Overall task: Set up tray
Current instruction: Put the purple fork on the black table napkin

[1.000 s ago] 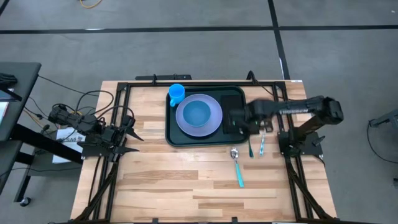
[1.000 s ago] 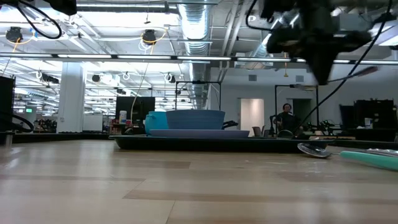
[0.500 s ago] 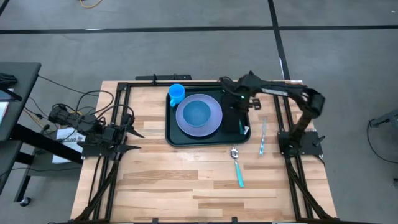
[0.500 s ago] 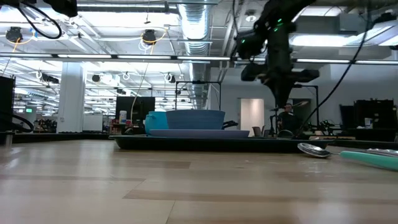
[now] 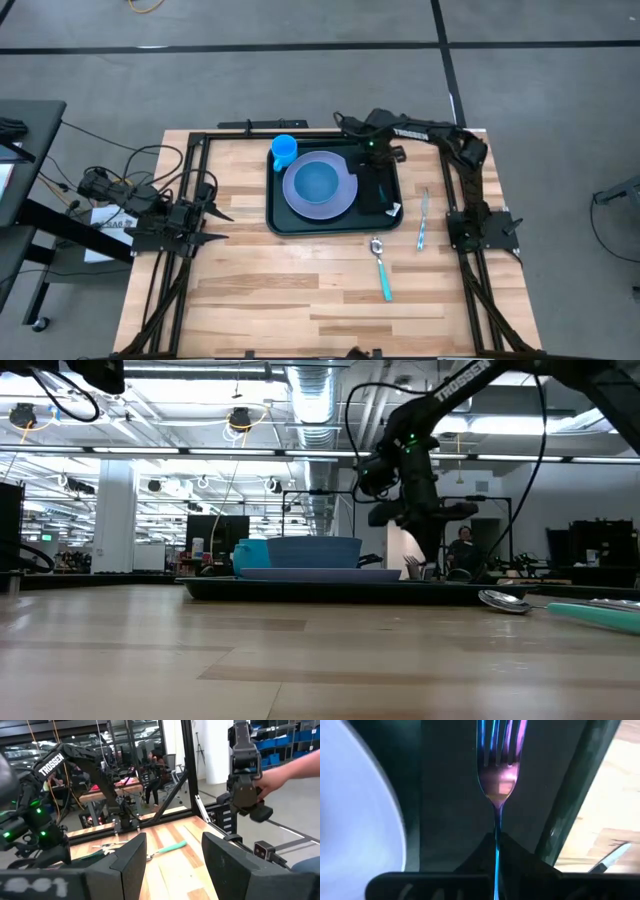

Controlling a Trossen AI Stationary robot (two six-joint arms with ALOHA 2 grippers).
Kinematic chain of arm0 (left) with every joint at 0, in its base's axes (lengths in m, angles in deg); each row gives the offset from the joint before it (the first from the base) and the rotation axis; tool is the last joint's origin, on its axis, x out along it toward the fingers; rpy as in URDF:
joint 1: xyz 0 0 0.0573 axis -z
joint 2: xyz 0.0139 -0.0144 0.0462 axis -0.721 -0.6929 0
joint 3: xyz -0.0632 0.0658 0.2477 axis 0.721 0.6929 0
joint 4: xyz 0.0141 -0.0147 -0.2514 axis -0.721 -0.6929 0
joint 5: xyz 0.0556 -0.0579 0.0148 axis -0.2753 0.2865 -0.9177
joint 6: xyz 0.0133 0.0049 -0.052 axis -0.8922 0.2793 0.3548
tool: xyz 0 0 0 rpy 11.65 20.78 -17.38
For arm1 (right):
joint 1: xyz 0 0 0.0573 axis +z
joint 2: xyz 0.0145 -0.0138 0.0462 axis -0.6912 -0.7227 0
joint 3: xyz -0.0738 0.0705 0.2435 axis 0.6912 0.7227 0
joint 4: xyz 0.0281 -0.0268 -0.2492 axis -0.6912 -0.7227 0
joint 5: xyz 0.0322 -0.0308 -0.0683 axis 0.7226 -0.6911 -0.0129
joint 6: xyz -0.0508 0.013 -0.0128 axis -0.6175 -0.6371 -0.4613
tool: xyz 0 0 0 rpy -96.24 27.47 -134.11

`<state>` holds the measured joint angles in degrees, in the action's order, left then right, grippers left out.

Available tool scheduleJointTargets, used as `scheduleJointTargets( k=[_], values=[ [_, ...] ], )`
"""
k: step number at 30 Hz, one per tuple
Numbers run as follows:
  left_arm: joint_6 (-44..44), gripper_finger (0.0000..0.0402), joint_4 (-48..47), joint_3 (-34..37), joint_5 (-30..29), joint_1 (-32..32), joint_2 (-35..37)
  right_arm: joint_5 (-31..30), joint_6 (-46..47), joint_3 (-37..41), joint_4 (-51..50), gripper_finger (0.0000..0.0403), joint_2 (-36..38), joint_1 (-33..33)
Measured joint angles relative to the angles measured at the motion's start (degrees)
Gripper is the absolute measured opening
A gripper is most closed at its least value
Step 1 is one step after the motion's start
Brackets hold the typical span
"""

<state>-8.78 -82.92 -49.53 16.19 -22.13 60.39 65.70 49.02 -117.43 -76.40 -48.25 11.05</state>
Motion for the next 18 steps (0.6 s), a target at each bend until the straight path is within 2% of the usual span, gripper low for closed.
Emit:
scheduleJointTargets(
  k=[7, 18],
  values=[
    [0.57, 0.0180, 0.00, 0.00, -0.01, 0.00, 0.02, -0.07, -0.65, 0.05, 1.76, 0.0000, -2.90, 0.00],
    [0.60, 0.0180, 0.00, 0.00, 0.02, 0.00, 0.01, -0.30, -0.14, 0.05, 2.59, 0.0000, -3.05, -1.35]
  ],
)
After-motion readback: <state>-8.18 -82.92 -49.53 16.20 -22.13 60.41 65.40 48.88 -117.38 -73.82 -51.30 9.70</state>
